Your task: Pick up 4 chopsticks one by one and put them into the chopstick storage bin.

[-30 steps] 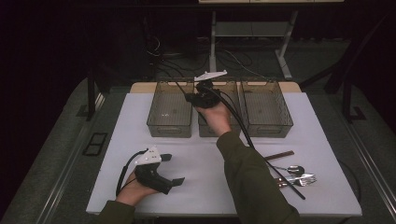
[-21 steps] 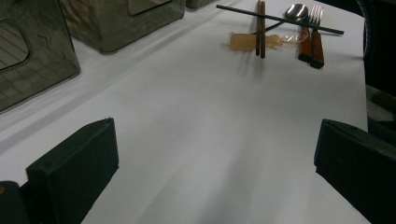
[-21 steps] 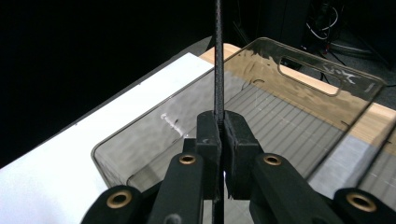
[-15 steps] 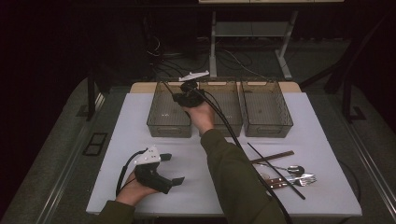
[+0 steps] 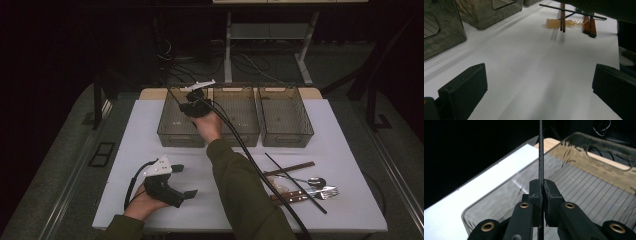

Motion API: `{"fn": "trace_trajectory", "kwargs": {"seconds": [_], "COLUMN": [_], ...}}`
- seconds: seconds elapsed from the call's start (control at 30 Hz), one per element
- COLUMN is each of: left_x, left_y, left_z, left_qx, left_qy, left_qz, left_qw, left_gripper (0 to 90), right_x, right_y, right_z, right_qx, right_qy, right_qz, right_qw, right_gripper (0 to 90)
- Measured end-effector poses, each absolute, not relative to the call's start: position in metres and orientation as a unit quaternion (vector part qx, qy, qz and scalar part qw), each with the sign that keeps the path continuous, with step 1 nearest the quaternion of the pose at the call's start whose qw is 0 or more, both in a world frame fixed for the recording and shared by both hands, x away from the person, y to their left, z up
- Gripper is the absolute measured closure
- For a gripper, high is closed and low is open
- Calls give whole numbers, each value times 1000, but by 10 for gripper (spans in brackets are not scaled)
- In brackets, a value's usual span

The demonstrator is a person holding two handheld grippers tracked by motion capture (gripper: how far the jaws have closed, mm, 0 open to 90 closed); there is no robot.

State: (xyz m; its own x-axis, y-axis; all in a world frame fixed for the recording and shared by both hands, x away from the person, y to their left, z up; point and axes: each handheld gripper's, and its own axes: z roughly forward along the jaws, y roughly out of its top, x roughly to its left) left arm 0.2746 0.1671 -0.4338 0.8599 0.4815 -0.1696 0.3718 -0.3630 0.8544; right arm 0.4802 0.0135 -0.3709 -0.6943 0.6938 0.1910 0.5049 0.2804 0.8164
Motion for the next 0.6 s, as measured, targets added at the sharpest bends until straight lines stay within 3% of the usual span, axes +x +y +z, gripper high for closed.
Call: {"fn": "trace_trajectory", "kwargs": {"seconds": [0.2,0.37,0.6], "left_x": [274,274,275], "left_y": [167,167,167], "left_z": [-434,-433,-434], "left_qx": [825,825,827], "left_qy": [257,258,254], "left_qz": [54,55,57], "left_qw": [501,500,499], "left_gripper": [0,0,0], "right_x": [479,480,478], "right_y": [17,16,6], "right_z": [-383,-388,-374], "right_qx": [387,396,390], "right_qy": [801,812,812], "right_qz": [446,419,426], "right_qw": [96,91,87], "right_gripper": [849,686,600]}}
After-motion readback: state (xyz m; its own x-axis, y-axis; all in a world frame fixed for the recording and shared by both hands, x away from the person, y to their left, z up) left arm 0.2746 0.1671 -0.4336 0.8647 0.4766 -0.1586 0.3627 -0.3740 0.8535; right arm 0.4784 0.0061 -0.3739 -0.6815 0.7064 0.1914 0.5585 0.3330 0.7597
